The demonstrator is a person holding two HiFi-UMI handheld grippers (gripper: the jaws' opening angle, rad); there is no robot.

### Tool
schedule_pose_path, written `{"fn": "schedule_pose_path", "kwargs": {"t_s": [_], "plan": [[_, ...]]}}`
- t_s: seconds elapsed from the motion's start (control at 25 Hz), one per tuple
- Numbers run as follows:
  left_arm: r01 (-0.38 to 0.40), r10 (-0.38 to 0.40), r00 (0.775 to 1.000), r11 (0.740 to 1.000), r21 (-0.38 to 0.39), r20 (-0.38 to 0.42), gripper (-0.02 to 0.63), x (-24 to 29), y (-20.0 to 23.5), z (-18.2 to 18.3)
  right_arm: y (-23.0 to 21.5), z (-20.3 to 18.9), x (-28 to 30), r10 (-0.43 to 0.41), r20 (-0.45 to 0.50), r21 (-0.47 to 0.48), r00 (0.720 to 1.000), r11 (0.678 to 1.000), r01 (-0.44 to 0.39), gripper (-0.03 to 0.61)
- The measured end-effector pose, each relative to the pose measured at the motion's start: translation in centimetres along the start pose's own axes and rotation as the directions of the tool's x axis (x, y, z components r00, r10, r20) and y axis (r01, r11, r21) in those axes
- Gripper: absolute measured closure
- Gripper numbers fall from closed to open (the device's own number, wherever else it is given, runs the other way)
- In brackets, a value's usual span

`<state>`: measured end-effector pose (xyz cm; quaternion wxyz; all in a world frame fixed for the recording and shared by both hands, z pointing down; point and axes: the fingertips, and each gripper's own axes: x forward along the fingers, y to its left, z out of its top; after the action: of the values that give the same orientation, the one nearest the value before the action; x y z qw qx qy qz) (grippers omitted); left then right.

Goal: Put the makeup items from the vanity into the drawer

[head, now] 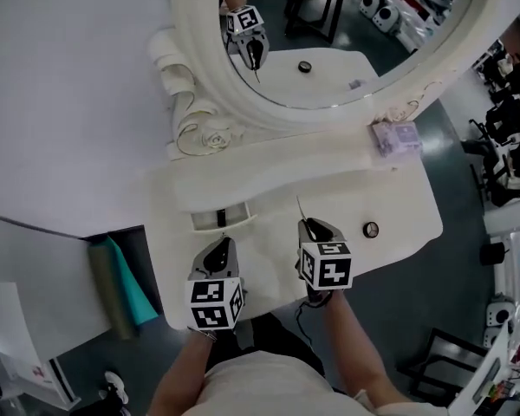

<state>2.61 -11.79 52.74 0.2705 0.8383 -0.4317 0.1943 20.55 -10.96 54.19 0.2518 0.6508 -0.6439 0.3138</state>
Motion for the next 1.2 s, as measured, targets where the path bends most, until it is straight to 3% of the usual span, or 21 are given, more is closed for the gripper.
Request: {"fn": "schedule_pose_path", "kwargs": {"t_s": [0.2,0.4,0.8,1.2], "plan": [[-0.064,0.066,0.997,0.997,-0.046,0.033,0.609,-2.9,3.3,-0.1,5.5,0.6,-0.3,0.092,-0.014,-0.083,0.996,0.992,-0.093,0.517],[-0.124,0.13,0.989,0.989,-0.085,0.072,0.609,-5.2,5.9,0.5,11.0,1.2,0.1,0.192,-0.045,-0.179,0.98,0.964,-0.197,0.517],[-0.218,0.238,0.965,0.961,-0.169,0.111,0.609,-7.0,9.0,0.8,18.5,0.9,1.5,0.363,-0.174,-0.326,0.915,0.856,-0.401,0.517],[-0.293,0.328,0.939,0.921,-0.257,0.103,0.609,-6.6,10.3,0.1,20.3,0.4,3.4,0.425,-0.289,-0.397,0.858,0.762,-0.512,0.517]]}}
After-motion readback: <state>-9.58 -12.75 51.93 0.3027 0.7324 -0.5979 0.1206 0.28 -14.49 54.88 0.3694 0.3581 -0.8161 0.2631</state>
